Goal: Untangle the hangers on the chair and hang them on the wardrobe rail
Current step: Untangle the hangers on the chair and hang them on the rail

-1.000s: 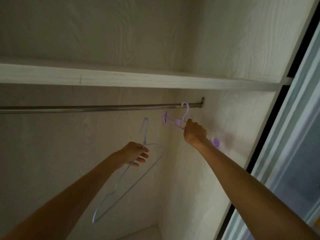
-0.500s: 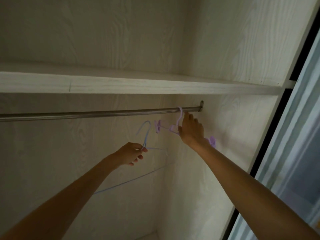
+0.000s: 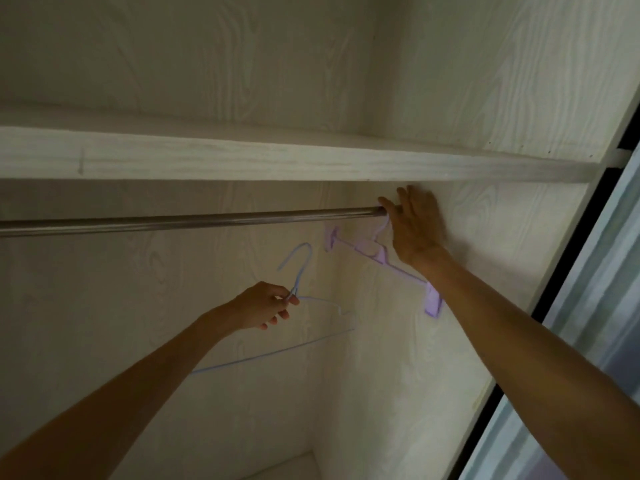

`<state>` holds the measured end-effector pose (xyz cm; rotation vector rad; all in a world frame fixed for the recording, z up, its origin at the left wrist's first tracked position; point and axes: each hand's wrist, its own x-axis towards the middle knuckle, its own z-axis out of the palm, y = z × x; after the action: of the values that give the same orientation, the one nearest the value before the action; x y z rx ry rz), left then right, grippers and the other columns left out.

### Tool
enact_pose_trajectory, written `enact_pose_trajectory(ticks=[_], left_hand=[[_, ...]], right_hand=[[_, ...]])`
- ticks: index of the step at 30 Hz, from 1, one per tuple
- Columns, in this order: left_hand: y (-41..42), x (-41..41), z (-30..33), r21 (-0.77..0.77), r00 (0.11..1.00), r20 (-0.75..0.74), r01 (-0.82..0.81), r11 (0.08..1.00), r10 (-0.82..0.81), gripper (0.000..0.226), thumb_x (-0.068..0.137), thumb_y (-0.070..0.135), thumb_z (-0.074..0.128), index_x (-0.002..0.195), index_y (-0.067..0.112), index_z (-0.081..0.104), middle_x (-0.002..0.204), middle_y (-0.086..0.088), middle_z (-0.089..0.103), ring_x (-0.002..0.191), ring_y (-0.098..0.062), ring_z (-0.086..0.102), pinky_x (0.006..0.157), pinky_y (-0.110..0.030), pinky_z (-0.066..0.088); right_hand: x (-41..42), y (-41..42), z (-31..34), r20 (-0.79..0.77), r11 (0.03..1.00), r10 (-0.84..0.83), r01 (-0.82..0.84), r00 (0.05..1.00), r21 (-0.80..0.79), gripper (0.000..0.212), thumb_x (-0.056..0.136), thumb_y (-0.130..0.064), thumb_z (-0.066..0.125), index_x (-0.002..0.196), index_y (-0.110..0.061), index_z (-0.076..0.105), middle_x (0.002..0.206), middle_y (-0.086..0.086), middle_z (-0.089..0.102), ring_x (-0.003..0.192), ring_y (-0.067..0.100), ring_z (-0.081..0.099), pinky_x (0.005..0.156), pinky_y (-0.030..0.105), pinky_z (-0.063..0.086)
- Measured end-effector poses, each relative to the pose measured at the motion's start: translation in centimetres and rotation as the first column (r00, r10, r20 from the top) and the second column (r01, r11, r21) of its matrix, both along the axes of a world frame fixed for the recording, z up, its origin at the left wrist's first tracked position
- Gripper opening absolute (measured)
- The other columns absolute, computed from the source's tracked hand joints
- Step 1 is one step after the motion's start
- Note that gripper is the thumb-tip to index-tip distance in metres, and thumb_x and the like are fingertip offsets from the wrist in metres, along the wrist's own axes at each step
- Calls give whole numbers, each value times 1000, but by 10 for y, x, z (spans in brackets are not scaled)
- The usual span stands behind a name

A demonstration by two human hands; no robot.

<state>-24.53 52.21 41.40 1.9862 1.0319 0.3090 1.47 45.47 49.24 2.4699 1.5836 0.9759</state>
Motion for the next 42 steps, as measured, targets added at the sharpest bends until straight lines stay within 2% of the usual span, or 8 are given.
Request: enact_pose_trajectory(ticks=[9, 14, 18, 24, 29, 32, 35, 42], left_hand=[[0, 4, 8, 50, 999, -23, 42, 998, -41, 25, 99, 21, 42, 114, 16, 62, 76, 6, 57, 62, -8, 49, 58, -19, 42], [-8, 5, 21, 95, 997, 26, 67, 993, -69, 12, 98, 16, 44, 104, 20, 54, 75, 3, 57, 60, -9, 49, 57, -20, 42], [-15, 2, 29, 111, 989, 30, 138, 984, -142, 10, 97, 13, 47, 104, 17, 53, 76, 2, 58, 60, -7, 52, 57, -17, 43], [-21, -3, 36, 193, 907, -69, 420, 887, -415, 17, 95, 9, 49, 108, 13, 60, 78, 6, 62, 60, 13, 57, 63, -4, 42], [-32, 5, 43, 361, 876, -88, 472, 804, -475, 18, 90, 13, 60, 106, 15, 67, 86, 8, 65, 74, 14, 57, 75, -7, 41], [-34, 5, 58, 623, 940, 136, 164, 764, -313, 24, 84, 21, 68, 107, 26, 67, 102, 16, 61, 87, 4, 55, 76, -10, 44], [-22, -2, 76, 896, 978, 204, -168, 411, -45, 31, 86, 20, 63, 117, 24, 61, 116, 8, 59, 106, -15, 52, 85, -30, 45], [5, -9, 70, 964, 950, -10, -73, 256, 311, 32, 96, 15, 47, 125, 21, 58, 114, -3, 63, 95, -23, 59, 79, -34, 45]], right_hand=[[7, -12, 6, 160, 982, -106, 129, 981, -138, 74, 94, -25, 40, 150, -12, -6, 158, 11, -9, 146, 29, -10, 120, 43, -3], [-31, -17, -7, -213, 934, 351, -327, 912, 141, 59, 91, -11, 48, 146, -12, 27, 152, 13, 26, 143, 29, 18, 118, 40, 8], [-76, -39, -33, -733, 855, 256, -501, 630, -132, 50, 95, -28, 48, 141, -16, 34, 146, 5, 40, 135, 21, 37, 113, 37, 28], [-96, -76, -59, -767, 863, 323, -505, 554, -1, 23, 89, -46, 55, 100, -29, 66, 103, -4, 68, 96, 12, 64, 90, 34, 50], [-99, -95, -61, -760, 874, 395, -466, 516, 137, 20, 91, -40, 55, 72, -34, 56, 60, -11, 60, 51, -2, 54, 70, 30, 50], [-95, -102, -56, -743, 898, 402, -388, 535, 206, 25, 94, -32, 51, 70, -31, 54, 52, -10, 55, 54, 7, 52, 68, 33, 48], [-86, -101, -46, -731, 926, 371, -288, 572, 245, 21, 95, -23, 50, 85, -12, 64, 54, -12, 49, 59, 14, 50, 66, 31, 43], [-80, -57, -18, -635, 964, 263, -165, 726, 209, 28, 97, -26, 45, 97, -8, 66, 115, 14, 65, 103, 33, 61, 83, 35, 47]])
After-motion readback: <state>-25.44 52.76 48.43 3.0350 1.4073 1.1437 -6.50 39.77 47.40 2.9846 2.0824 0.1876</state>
